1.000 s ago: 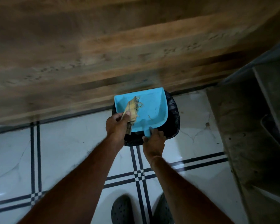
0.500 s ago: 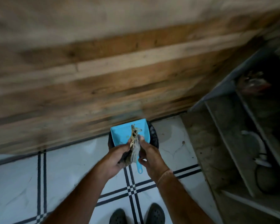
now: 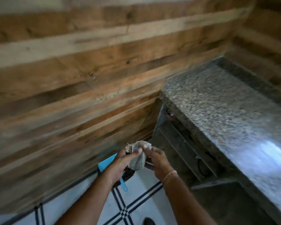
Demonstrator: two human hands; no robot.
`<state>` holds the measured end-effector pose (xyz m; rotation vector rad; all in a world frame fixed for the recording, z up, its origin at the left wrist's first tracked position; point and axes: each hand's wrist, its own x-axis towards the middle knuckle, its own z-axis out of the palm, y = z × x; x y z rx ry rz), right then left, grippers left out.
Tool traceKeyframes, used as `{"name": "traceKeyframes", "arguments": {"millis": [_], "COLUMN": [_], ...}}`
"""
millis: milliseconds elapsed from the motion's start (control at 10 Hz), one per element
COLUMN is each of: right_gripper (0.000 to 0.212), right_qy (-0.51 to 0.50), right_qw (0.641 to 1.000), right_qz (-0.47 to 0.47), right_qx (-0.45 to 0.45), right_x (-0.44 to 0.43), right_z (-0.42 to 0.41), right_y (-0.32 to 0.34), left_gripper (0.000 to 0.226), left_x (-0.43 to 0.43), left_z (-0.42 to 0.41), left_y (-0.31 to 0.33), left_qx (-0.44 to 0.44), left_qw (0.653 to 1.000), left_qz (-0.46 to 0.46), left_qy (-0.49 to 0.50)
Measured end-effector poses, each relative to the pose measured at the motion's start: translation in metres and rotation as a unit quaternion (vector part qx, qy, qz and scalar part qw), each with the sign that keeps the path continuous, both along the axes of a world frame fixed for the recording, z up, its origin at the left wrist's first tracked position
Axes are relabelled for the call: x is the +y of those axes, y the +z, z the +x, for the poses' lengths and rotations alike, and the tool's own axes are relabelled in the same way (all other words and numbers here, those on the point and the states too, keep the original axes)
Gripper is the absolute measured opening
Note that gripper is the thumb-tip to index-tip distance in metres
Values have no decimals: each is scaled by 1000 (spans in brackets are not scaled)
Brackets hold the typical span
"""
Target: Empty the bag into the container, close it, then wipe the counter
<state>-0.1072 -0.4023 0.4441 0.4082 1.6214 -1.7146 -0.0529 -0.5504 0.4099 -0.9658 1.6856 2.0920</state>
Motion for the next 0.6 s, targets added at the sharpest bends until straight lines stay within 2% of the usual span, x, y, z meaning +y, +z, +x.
{"name": "traceKeyframes", "arguments": {"millis": [100, 200, 300, 400, 500, 600], "right_gripper": [36, 43, 61, 22, 17, 29], "right_qy": [-45, -75, -81, -119, -151, -164], "right_qw": [998, 996, 991, 984, 979, 974], "right_qz": [-19, -28, -81, -80, -64, -58], "right_qx": [25, 45, 65, 102, 124, 144], "right_x": [37, 70, 110, 154, 194, 224], "right_z": [0, -2, -7, -12, -28, -43], "right_y": [27, 44, 56, 81, 85, 81], "left_gripper": [75, 89, 54, 46, 39, 37], "left_x": [32, 62, 100, 142, 184, 224], "left_z": [-12, -32, -54, -77, -95, -117], "left_y": [36, 52, 77, 90, 97, 100], "left_qx": [9, 33, 61, 86, 115, 130], "left_qw": [1000, 999, 998, 996, 992, 990], "left_qz": [3, -3, 15, 19, 7, 3], "left_qy": [13, 16, -6, -34, -57, -45]}}
